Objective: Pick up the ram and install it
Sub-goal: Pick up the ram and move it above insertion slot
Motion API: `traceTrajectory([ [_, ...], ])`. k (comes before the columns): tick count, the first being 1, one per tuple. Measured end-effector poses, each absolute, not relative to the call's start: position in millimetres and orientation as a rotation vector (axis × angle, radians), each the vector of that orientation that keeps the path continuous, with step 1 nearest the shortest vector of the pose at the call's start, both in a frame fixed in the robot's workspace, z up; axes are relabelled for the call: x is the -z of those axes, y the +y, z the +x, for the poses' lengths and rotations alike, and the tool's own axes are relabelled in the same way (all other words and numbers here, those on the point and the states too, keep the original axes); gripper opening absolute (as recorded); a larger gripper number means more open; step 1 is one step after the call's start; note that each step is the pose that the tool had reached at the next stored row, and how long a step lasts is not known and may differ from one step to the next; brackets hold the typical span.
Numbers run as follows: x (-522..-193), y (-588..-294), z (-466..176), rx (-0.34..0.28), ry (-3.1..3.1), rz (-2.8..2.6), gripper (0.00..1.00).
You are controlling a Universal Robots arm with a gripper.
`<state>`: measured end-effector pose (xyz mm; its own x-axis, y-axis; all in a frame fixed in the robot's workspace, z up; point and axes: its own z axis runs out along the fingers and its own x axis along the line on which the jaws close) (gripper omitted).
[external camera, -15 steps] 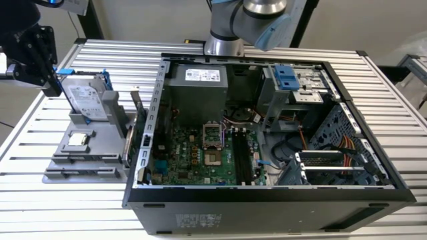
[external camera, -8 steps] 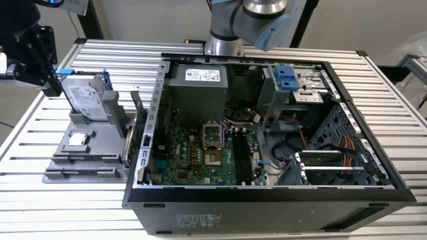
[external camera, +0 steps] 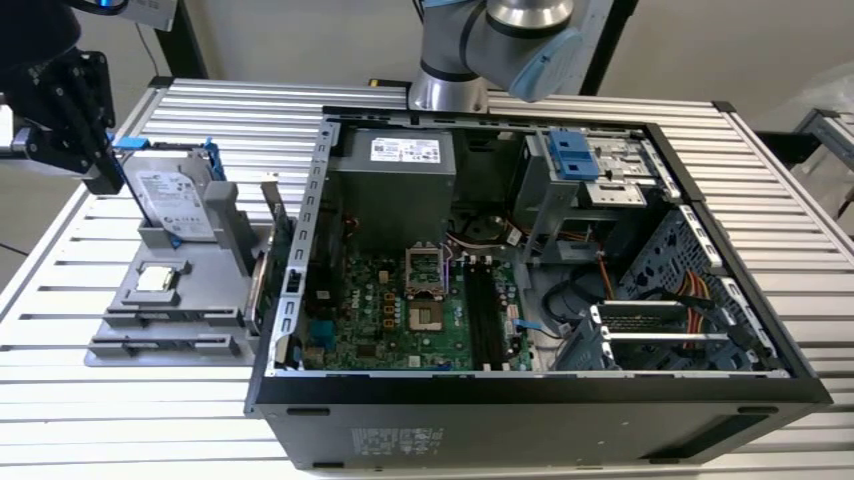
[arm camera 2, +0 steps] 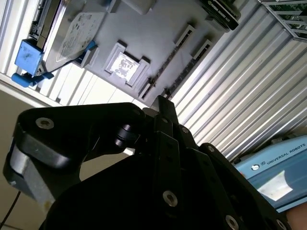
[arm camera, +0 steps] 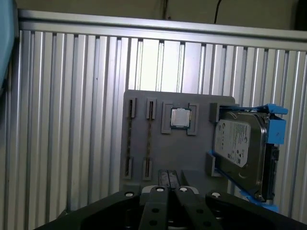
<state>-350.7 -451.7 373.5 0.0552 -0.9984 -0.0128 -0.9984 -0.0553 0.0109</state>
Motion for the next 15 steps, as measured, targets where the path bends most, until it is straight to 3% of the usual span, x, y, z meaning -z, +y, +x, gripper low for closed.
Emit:
traceTrajectory([
  [15,-373.5,-451.7,-350.7,-0.026,2.158,-2.282,1.00],
])
